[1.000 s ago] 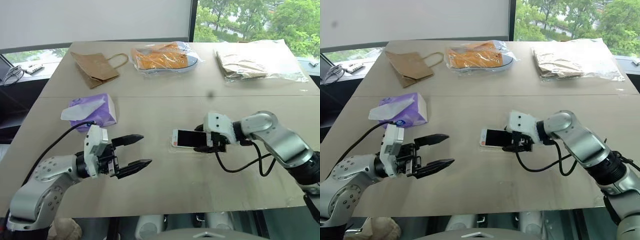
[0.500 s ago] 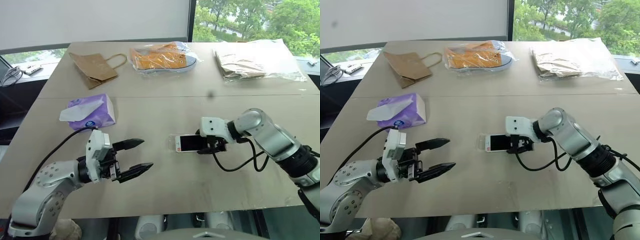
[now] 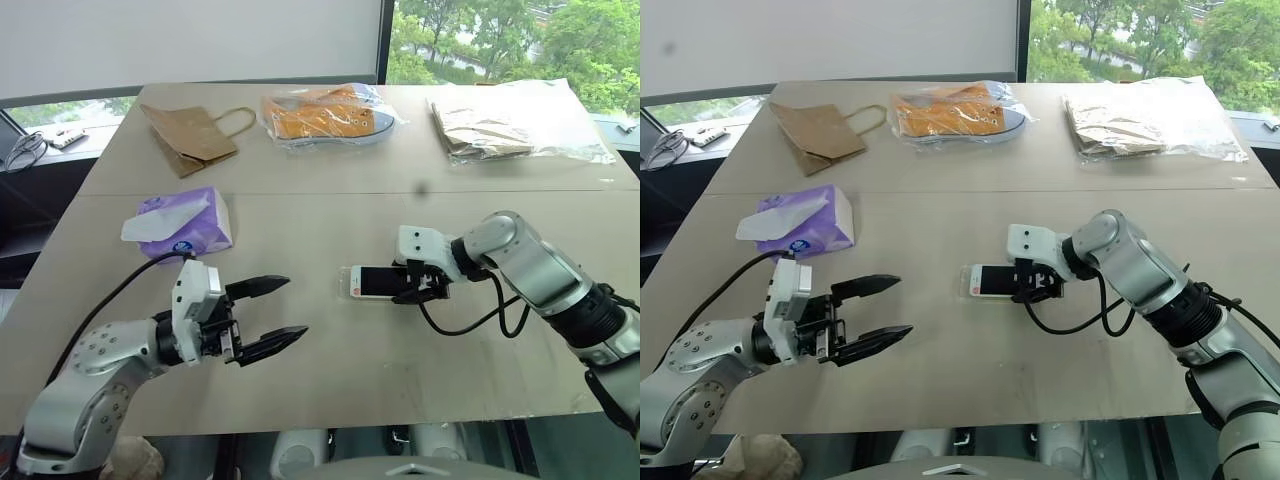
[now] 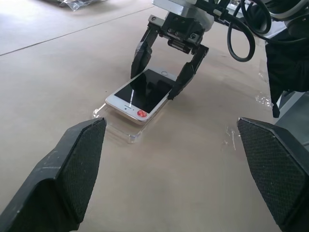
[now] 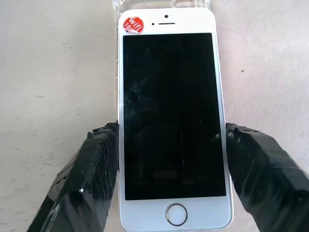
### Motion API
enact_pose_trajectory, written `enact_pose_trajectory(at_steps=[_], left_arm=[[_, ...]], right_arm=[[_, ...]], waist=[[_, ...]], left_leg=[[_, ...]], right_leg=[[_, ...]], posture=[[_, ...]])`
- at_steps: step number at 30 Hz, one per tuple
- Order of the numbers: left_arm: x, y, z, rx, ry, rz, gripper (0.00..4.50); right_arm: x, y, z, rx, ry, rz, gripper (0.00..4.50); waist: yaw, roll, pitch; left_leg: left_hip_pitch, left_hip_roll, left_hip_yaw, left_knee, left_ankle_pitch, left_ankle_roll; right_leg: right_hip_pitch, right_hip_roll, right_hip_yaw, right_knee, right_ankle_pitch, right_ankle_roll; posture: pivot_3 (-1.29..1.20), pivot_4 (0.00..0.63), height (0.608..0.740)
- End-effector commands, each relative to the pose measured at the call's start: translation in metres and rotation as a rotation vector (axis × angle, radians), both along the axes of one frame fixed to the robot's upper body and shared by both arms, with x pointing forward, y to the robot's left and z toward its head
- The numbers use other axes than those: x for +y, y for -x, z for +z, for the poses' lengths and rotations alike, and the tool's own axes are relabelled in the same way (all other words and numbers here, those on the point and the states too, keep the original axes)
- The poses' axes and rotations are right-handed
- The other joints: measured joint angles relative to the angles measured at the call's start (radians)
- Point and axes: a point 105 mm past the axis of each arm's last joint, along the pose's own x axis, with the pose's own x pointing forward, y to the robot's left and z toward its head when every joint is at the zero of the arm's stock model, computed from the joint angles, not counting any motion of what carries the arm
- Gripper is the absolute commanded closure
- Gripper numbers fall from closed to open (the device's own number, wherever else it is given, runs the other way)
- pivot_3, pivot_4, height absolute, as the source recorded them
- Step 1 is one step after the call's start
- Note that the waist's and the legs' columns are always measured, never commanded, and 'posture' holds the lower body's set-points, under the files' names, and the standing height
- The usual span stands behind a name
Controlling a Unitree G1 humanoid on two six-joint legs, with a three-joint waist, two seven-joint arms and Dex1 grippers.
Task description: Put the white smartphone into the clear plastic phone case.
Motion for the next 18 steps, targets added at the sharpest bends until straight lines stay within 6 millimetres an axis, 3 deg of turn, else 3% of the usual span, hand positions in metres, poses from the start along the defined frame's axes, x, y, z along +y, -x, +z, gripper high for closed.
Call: enact_pose_trajectory(at_steps=[1, 8, 10, 12, 18], left_arm=[[-0.0019, 0.0005, 0.0041, -0.033, -0.012, -0.013, 0.00], [-0.0030, 0.0001, 0.0035, -0.035, -0.019, -0.018, 0.00], [-0.0033, -0.0001, 0.0037, -0.035, -0.021, -0.019, 0.00], [-0.0039, -0.0003, 0.0041, -0.035, -0.020, -0.021, 0.00], [-0.0051, 0.0006, 0.0039, -0.028, -0.005, -0.027, 0.00]], right_arm=[[-0.0025, 0.0013, 0.0020, -0.030, 0.030, 0.014, 1.59], [-0.0007, 0.0049, 0.0001, -0.037, 0.037, 0.041, 1.59], [0.0002, 0.0044, 0.0004, -0.038, 0.033, 0.037, 0.58], [0.0006, 0.0047, 0.0012, -0.038, 0.031, 0.040, 0.08], [-0.0004, 0.0056, 0.0082, -0.080, 0.015, 0.047, 0.08]], waist=[[0.000, 0.000, 0.000], [0.000, 0.000, 0.000], [0.000, 0.000, 0.000], [0.000, 0.000, 0.000], [-0.001, 0.000, 0.000]], left_leg=[[0.000, 0.000, 0.000, 0.000, 0.000, 0.000], [0.000, 0.000, 0.000, 0.000, 0.000, 0.000], [0.000, 0.000, 0.000, 0.000, 0.000, 0.000], [0.000, 0.000, 0.000, 0.000, 0.000, 0.000], [0.000, 0.000, 0.000, 0.000, 0.000, 0.000]], right_leg=[[0.000, 0.000, 0.000, 0.000, 0.000, 0.000], [0.000, 0.000, -0.001, 0.000, 0.000, 0.000], [0.000, 0.000, -0.001, 0.000, 0.000, 0.000], [0.000, 0.000, -0.001, 0.000, 0.000, 0.000], [0.000, 0.000, -0.001, 0.000, 0.000, 0.001]], posture=[[0.00, 0.150, 0.740], [0.00, 0.150, 0.740], [0.00, 0.150, 0.740], [0.00, 0.150, 0.740], [0.00, 0.150, 0.740]])
